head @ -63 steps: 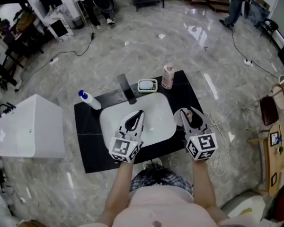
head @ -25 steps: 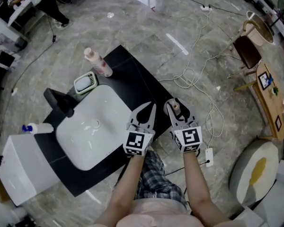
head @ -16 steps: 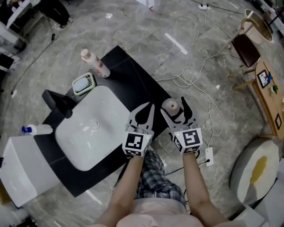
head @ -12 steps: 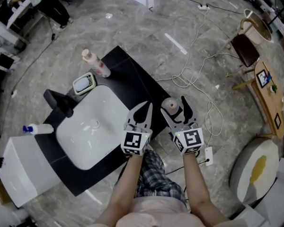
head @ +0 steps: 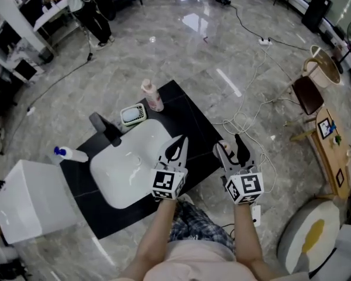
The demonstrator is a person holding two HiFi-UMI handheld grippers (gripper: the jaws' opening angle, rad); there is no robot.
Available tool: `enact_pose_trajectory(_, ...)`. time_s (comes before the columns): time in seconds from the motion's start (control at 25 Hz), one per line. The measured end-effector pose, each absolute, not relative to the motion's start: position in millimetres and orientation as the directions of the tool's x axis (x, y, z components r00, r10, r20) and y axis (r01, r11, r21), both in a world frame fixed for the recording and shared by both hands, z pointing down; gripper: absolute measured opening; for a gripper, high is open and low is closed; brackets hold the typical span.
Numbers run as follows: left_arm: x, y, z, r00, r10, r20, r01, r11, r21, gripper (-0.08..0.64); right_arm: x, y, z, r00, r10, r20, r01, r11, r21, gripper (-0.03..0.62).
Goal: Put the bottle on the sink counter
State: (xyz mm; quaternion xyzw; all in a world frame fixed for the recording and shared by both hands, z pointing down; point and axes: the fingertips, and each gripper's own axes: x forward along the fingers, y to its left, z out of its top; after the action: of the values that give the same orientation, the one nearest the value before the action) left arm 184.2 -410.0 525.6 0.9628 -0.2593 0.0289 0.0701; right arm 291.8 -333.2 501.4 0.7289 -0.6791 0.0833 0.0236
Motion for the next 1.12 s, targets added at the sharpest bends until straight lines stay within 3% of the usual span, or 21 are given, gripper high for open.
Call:
enact_pose_trajectory(0.28,83.4,-437.2,465.1,0.78,-0.623,0.06,-0.626,-0.776,0.077,0.028,229.7,-370.1,442.4,-0.002,-0.995,0.095,-0.998,-0.004,-0.059,0.135)
enact_pose_trajectory(0.44,10.6,-453.1,445.5,0.688,-0.725,0.035,-0.726,-0.685,0.066,0.028,185.0,-395.4,425.3,-0.077,-0.995,0.07,-0.996,0.074,-0.056,0.085)
enact_pose_trajectory(0.88,-166.6,-440.7,419.1,0.42,-0.907,0.007,-0.906,-0.42,0.049,0.028,82.1,-424.1,396.5,-0.258,-0.966,0.032,-0.965,0.255,-0.066,0.017)
enact_pose_trajectory(1.12,-210.0,-428.3,422.5,0.354,-0.935,0.017,-0.934,-0.353,0.049,0.028,61.4,-426.0,395.5,-0.289,-0.957,0.024,-0.956,0.288,-0.056,0.016)
